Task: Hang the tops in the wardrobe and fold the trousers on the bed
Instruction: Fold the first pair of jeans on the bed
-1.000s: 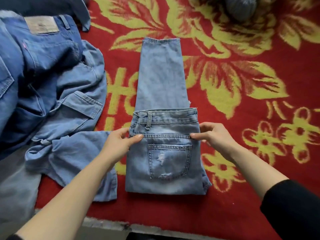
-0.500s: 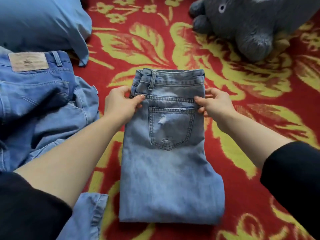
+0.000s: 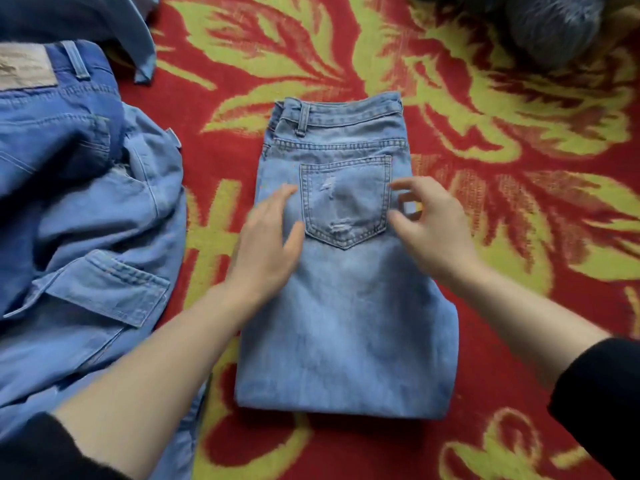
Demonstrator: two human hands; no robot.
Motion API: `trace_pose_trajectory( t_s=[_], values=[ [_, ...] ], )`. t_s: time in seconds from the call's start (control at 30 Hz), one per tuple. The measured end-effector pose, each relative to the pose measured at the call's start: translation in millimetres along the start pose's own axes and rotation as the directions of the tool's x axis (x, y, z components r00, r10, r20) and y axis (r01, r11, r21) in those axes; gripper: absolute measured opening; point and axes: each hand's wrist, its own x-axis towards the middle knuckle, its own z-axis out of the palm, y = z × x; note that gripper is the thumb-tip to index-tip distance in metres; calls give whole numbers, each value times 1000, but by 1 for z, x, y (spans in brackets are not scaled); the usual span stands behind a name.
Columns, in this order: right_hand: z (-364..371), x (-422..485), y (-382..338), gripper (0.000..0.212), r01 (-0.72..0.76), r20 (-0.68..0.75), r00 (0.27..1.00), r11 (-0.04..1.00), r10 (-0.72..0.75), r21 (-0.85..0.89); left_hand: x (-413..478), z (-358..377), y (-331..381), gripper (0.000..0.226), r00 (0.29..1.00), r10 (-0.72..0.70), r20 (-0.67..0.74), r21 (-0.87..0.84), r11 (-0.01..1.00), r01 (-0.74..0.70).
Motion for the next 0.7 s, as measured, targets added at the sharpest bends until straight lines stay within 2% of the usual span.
trace_pose_trajectory(
  t_s=[0.07,0.2,0.33,0.43,0.5,0.57,0.6,0.63,0.7],
  values=[
    [0,-41,6,30,87,88,992,996,-86,-1,-43,6,-1,49,994,101,44,81,991,-105],
    [-2,-134,17,33,181,241,957,981,-160,-68,-128,11,-8,52,956,226,187,222,938,-265],
    [6,-191,32,57,285,378,902,945,-208,-159,-172,14,-21,66,867,241,437,322,858,-401],
    [14,-201,43,73,363,444,867,898,-228,-248,-168,11,-34,75,815,242,527,375,794,-478],
    [18,-197,46,73,367,428,878,875,-214,-316,-162,7,-35,75,793,226,566,405,762,-506],
    [19,-191,45,53,370,380,895,865,-234,-338,-155,4,-32,71,787,220,576,402,763,-507],
    [18,-188,42,46,347,370,902,883,-222,-316,-153,3,-28,69,788,212,578,360,801,-479],
    [15,-184,38,43,299,386,905,915,-180,-272,-151,0,-21,68,802,201,562,308,849,-429],
    [3,-174,26,33,163,448,892,968,-62,-191,-147,-8,-8,56,800,81,595,212,944,-253]
  ],
)
